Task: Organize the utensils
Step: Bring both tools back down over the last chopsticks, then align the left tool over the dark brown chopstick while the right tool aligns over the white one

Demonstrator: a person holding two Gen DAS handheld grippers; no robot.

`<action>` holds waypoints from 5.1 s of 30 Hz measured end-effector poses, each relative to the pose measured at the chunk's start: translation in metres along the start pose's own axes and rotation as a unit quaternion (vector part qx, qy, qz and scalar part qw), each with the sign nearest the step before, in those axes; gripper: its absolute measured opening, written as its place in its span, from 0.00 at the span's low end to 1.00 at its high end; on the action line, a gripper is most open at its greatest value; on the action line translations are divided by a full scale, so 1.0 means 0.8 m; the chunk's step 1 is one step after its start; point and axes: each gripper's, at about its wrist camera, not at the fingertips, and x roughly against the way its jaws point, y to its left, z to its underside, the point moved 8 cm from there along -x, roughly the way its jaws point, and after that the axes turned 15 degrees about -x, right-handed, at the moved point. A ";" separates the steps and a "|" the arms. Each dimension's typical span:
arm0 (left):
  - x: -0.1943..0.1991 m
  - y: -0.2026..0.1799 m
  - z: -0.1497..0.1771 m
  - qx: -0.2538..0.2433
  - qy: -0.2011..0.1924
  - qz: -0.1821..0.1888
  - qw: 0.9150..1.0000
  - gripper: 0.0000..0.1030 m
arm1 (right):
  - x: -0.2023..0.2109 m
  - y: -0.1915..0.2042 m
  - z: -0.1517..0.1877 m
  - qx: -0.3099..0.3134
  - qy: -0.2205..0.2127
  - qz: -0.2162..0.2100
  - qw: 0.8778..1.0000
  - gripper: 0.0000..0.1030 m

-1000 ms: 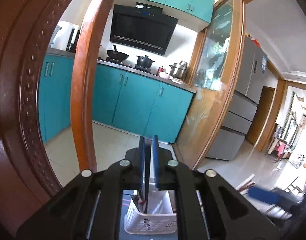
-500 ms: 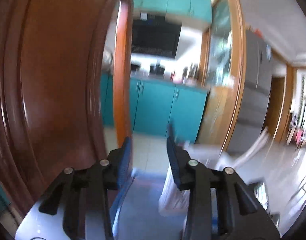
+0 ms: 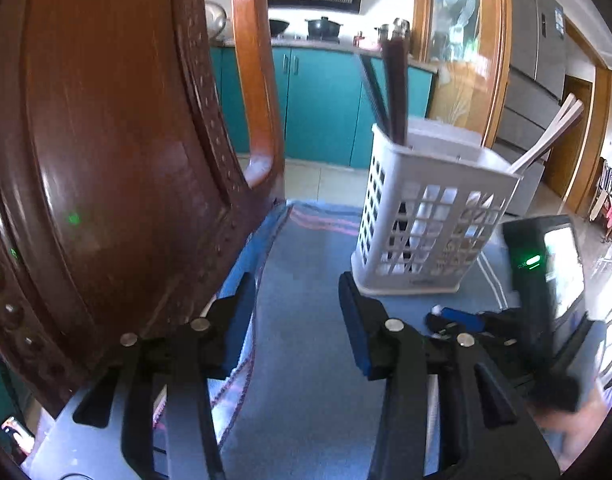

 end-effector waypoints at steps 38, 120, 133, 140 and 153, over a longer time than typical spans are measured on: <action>-0.045 -0.081 0.066 -0.093 0.113 0.056 0.988 0.71 | 0.022 -0.073 -0.006 -0.062 0.000 -0.008 0.998 0.34; -0.098 -0.112 0.071 -0.093 0.127 0.100 0.982 0.43 | 0.032 -0.062 0.002 -0.057 -0.004 0.010 0.998 0.38; -0.092 -0.112 0.077 -0.095 0.133 0.084 0.983 0.57 | 0.033 -0.056 0.010 -0.050 -0.003 0.012 0.999 0.46; -0.097 -0.104 0.077 -0.095 0.136 0.079 0.983 0.64 | 0.033 -0.054 0.010 -0.048 -0.002 0.015 0.999 0.46; -0.097 -0.102 0.079 -0.106 0.142 0.068 0.982 0.68 | 0.041 -0.043 0.030 -0.033 0.004 0.006 0.999 0.50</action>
